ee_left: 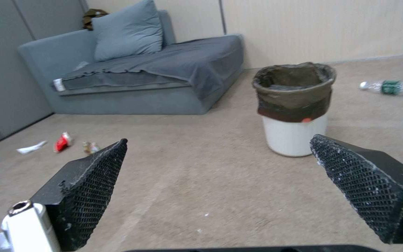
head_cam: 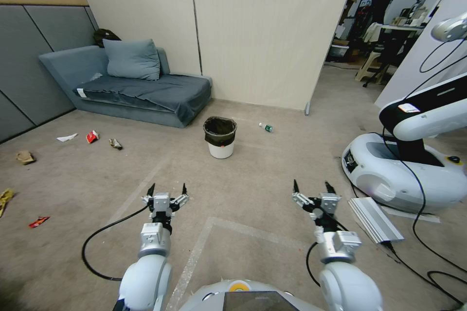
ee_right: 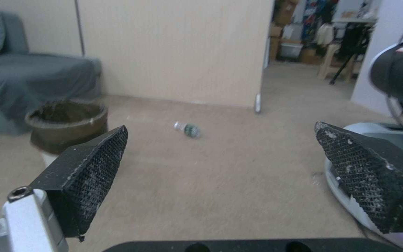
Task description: Pick up the trash bin, then pick up the garbage from the floor and place it into the trash bin.
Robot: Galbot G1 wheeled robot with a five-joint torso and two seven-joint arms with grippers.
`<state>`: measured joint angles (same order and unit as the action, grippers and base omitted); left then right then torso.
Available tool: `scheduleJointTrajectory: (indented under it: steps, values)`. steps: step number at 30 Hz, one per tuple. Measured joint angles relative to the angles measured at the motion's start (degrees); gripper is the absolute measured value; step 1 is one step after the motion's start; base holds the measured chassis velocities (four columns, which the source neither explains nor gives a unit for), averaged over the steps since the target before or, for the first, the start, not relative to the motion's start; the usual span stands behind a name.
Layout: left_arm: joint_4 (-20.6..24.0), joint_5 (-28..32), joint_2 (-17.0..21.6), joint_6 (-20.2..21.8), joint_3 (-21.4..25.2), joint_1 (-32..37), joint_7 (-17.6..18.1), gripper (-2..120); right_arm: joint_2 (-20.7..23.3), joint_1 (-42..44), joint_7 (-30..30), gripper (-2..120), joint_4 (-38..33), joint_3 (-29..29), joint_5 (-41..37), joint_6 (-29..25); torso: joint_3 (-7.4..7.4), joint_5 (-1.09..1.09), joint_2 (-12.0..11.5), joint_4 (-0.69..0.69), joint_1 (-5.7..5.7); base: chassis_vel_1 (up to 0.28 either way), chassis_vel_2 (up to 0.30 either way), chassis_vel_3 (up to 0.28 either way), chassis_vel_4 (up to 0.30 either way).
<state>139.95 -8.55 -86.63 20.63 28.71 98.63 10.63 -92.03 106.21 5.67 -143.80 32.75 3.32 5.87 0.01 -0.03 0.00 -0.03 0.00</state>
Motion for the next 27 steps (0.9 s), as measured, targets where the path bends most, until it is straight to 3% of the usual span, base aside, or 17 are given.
scheduleJointTrajectory:
  steps: [3, 4, 8, 27]
  values:
    - [1.33, -0.44, -0.05, 1.14, -0.21, 0.52, 0.54, 100, -0.08, 0.2, 0.03, 100, -0.03, -0.07, 0.06, -0.7, -0.01, 0.04, 0.0, 0.03, 0.0, 0.0, 0.0, 0.0, 0.0]
    - [3.48, -1.47, -0.15, 3.66, -0.68, 1.65, 1.81, 100, -0.08, 0.35, 0.02, 100, -0.03, -0.36, 0.37, -1.34, 0.0, 0.05, 0.0, 0.04, 0.0, 0.0, 0.0, 0.0, 0.0]
    - [3.91, -2.56, -0.28, 6.61, -1.22, 2.98, 3.14, 100, -0.09, 0.24, -0.13, 100, 0.04, -0.53, 0.66, -1.5, 0.0, 0.04, 0.0, 0.04, 0.0, 0.0, 0.0, 0.0, 0.0]
    - [3.46, -4.39, -0.39, 5.51, -1.53, 2.78, 3.34, 100, -0.16, -0.12, -0.26, 100, 0.47, -0.4, 1.72, -3.17, -0.01, 0.04, 0.0, 0.03, 0.0, -0.012, 0.016, 0.013, -0.019]
